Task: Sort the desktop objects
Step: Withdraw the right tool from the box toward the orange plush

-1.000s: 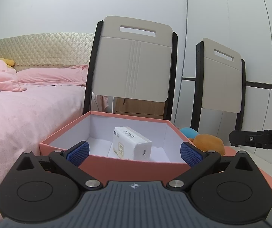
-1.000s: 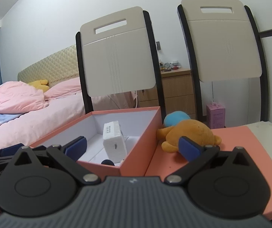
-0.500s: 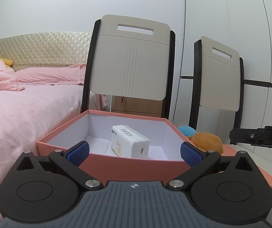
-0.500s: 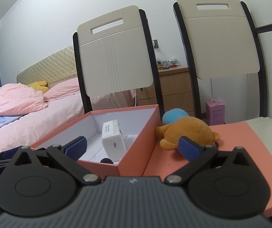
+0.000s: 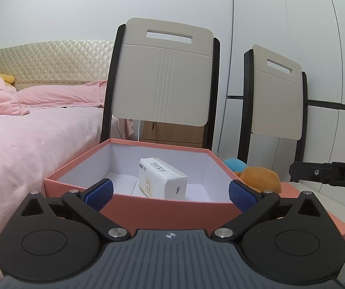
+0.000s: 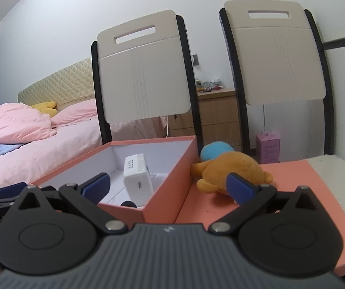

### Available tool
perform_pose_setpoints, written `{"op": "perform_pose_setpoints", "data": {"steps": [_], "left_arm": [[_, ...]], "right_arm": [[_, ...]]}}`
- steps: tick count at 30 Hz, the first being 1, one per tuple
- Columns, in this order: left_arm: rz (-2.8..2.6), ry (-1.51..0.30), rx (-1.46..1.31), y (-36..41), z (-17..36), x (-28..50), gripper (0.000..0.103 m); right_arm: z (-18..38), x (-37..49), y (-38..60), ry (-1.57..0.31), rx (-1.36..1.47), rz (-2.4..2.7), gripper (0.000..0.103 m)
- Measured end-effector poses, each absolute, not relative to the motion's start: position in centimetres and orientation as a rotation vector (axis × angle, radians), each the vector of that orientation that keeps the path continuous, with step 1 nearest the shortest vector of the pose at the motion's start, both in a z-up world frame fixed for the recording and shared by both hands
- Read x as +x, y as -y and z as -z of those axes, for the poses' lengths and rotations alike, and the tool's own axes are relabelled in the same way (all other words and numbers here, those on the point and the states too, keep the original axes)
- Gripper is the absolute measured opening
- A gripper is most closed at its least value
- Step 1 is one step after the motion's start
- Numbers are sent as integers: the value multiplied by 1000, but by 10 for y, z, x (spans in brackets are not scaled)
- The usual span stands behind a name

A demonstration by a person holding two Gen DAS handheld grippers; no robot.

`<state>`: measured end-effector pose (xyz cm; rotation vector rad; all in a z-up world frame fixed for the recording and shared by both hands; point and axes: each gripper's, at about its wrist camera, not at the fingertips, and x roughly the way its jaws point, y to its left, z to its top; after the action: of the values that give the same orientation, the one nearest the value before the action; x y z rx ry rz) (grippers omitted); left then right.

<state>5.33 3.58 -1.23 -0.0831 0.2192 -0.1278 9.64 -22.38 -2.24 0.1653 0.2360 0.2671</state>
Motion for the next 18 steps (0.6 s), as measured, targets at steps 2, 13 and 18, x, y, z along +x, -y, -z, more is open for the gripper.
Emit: {"op": "perform_pose_setpoints", "data": {"steps": [2, 13, 18], "left_arm": [[128, -219, -83, -36, 12, 53, 103], [129, -220, -83, -36, 12, 53, 103], [130, -220, -84, -36, 12, 52, 103]], "right_arm": [[22, 95, 225, -220, 167, -259, 103], [21, 96, 229, -179, 197, -241, 103], [20, 92, 231, -118, 202, -221, 103]]}}
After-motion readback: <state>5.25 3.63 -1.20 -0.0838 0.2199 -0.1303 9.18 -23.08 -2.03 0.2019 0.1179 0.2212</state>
